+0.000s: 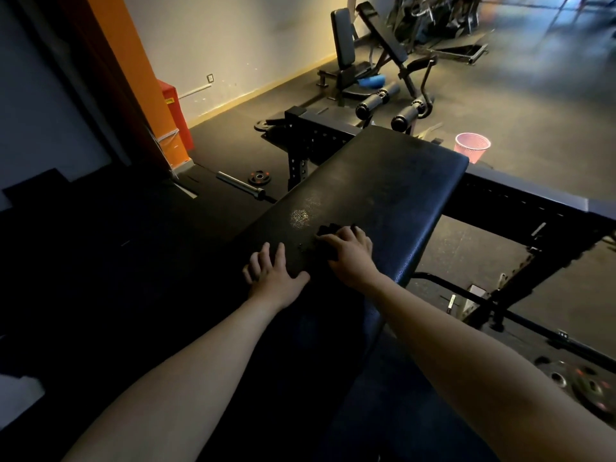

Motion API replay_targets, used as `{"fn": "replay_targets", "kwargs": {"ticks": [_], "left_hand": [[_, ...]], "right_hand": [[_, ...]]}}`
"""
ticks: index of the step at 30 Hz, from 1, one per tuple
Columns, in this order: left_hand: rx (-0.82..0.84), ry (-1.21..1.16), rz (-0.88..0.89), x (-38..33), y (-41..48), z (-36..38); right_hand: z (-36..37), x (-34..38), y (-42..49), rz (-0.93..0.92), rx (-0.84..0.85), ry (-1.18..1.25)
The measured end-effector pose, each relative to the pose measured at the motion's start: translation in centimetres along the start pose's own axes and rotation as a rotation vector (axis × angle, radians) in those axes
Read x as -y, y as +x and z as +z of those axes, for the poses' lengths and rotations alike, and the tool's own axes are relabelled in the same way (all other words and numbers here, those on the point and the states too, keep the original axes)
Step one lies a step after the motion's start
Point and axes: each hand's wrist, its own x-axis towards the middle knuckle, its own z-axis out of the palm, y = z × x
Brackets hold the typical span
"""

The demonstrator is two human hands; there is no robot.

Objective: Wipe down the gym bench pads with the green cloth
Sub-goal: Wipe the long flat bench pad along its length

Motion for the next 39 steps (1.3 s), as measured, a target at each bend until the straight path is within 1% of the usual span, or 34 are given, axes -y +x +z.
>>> {"fn": "replay_targets", "kwargs": {"ticks": [2,4,7,9,12,15,17,19,21,23,26,29,31,33,34,36,38,39], "left_hand": [[-0.044,0.005,0.016,0.1,-0.1,0.5],[-0.083,0.008,0.028,0.2,-0.1,0.9],[-0.095,0.003,0.041,0.3,0.1,1.0],[-0.072,-0.006,0.049,0.4,0.4,0.9],[-0.062,-0.006,0.060,0.6,0.9,0.7],[-0.086,-0.028,0.085,0.8,0.8,0.9],[-0.112,-0.005,0.083,0.8,0.6,1.0],[-0.114,-0.012,0.086,0.9,0.7,0.9],[-0.054,-0.054,0.089,1.1,0.9,0.3],[0.001,-0.044,0.075,1.1,0.9,0.0],[-0.037,-0.024,0.060,0.8,0.6,0.3],[-0.067,-0.019,0.047,0.5,0.4,0.7],[-0.066,-0.021,0.039,0.5,0.5,0.7],[-0.061,-0.032,0.035,0.5,0.6,0.7],[-0.056,-0.041,0.034,0.5,0.7,0.6],[-0.050,-0.060,0.032,0.6,1.1,0.1],[-0.071,-0.061,0.037,0.9,1.4,-0.8],[-0.093,-0.056,0.035,1.0,1.7,-1.3]], "right_hand": [[-0.2,-1.1,-0.6,0.077,-0.124,0.084],[-0.5,-2.2,-1.4,0.197,-0.215,0.135],[0.0,-1.9,-1.4,0.321,-0.256,0.105],[0.8,-0.1,-0.4,0.327,-0.256,0.065],[1.6,3.1,1.5,0.233,-0.202,0.119],[1.8,5.9,3.0,0.032,-0.044,0.304],[1.9,7.0,3.4,-0.096,0.068,0.351],[1.9,6.5,3.6,-0.163,0.094,0.264],[1.2,4.7,3.2,-0.167,0.066,0.141],[0.5,2.1,2.9,-0.098,-0.007,0.102],[-0.4,-1.1,2.5,0.076,-0.122,0.106],[-0.4,-1.9,2.0,0.223,-0.181,0.139],[0.0,-1.3,1.8,0.243,-0.198,0.193],[0.7,0.2,1.3,0.196,-0.201,0.230],[1.1,1.1,1.1,0.141,-0.187,0.251],[1.9,3.2,0.7,-0.034,-0.112,0.280],[2.6,4.4,0.9,-0.214,-0.037,0.245],[2.6,4.5,1.2,-0.273,-0.023,0.212]]}}
